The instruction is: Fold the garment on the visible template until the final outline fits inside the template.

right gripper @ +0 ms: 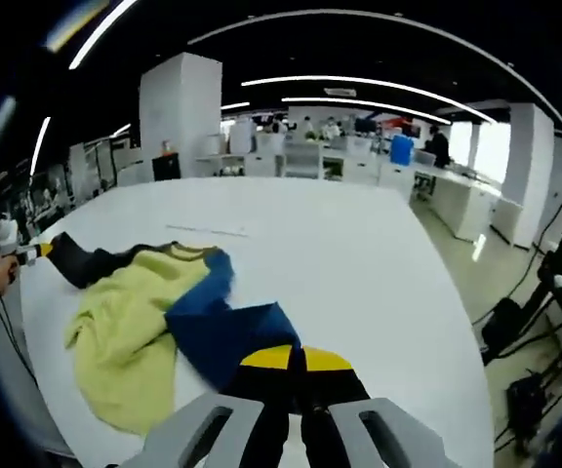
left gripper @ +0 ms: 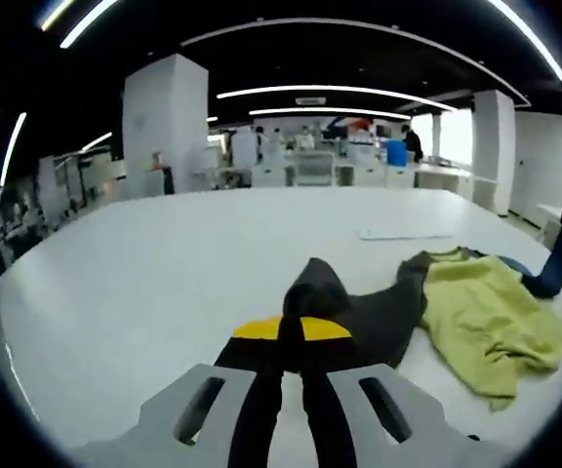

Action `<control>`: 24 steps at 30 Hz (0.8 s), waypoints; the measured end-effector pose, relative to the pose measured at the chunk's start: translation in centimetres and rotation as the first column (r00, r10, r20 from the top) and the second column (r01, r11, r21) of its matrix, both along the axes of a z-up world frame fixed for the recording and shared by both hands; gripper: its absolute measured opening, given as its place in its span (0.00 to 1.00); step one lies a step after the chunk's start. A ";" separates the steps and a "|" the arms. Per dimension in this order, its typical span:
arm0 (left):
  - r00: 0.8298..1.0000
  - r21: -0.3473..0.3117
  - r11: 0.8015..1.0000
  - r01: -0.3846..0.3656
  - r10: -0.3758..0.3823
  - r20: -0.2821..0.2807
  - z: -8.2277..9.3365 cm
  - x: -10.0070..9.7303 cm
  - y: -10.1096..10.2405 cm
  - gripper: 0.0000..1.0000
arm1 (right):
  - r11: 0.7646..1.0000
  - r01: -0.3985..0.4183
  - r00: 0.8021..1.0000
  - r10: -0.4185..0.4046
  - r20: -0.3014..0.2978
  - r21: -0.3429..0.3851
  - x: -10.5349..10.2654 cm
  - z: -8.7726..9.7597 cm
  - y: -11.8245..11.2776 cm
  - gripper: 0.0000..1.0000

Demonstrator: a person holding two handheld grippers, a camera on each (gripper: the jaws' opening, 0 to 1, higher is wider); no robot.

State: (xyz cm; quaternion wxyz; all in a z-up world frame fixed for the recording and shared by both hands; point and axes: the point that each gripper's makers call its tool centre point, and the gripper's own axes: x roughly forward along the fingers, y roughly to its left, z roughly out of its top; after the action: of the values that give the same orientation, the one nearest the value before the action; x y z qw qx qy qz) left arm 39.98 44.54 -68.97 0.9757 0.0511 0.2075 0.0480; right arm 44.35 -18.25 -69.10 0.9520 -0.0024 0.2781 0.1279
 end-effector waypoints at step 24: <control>0.996 -0.122 0.989 -0.079 0.074 -0.044 -3.4 2.3 3.6 0.02 | 0.944 0.300 0.952 -0.286 -0.111 0.137 2.6 -2.8 -7.6 0.00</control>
State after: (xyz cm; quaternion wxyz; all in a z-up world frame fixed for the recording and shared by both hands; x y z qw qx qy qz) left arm 42.25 48.15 -72.37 0.9702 -0.0167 0.2309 0.0713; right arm 46.90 -25.89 -71.94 0.9444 0.1172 0.3071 0.0056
